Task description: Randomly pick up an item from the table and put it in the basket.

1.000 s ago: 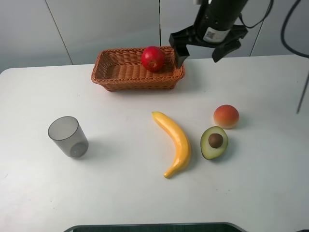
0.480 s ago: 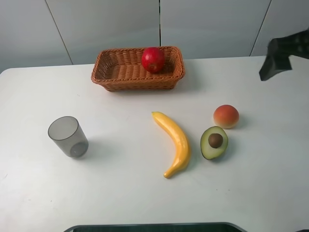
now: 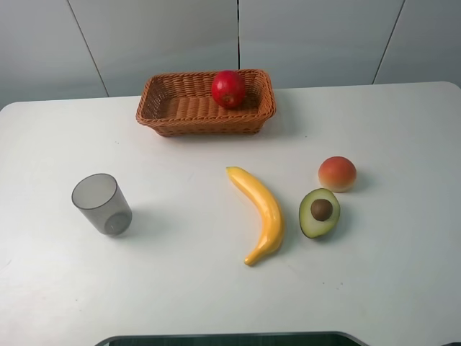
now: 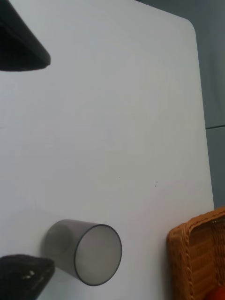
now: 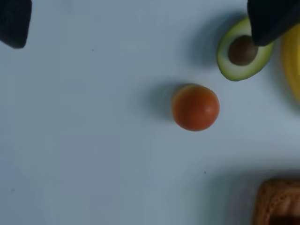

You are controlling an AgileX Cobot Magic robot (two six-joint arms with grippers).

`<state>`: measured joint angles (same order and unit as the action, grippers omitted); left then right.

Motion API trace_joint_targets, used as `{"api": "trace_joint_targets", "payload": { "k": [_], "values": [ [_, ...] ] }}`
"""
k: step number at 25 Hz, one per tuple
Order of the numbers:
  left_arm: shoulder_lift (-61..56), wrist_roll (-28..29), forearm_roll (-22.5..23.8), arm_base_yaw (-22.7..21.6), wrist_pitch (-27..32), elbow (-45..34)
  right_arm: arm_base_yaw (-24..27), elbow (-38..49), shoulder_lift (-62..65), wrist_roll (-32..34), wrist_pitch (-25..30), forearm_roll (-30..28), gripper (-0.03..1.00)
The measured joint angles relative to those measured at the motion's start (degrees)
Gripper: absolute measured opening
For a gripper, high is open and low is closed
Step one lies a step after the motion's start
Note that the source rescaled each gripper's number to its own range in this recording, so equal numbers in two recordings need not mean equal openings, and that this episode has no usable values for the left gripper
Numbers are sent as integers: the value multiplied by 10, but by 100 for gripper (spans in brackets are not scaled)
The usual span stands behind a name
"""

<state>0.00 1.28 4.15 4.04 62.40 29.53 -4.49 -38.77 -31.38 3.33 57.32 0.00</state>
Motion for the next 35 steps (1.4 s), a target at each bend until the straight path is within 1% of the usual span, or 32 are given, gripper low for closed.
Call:
{"api": "trace_joint_targets", "payload": {
  "k": [8, 15, 20, 30, 35],
  "values": [
    [0, 0, 0, 0, 0, 0, 0, 54, 195, -10, 62, 6, 100],
    [0, 0, 0, 0, 0, 0, 0, 81, 304, -12, 71, 5, 100],
    [0, 0, 0, 0, 0, 0, 0, 91, 311, -27, 66, -3, 100],
    [0, 0, 0, 0, 0, 0, 0, 93, 313, -28, 57, -3, 100],
    [0, 0, 0, 0, 0, 0, 0, 93, 314, -28, 57, 8, 100]
  ]
}}
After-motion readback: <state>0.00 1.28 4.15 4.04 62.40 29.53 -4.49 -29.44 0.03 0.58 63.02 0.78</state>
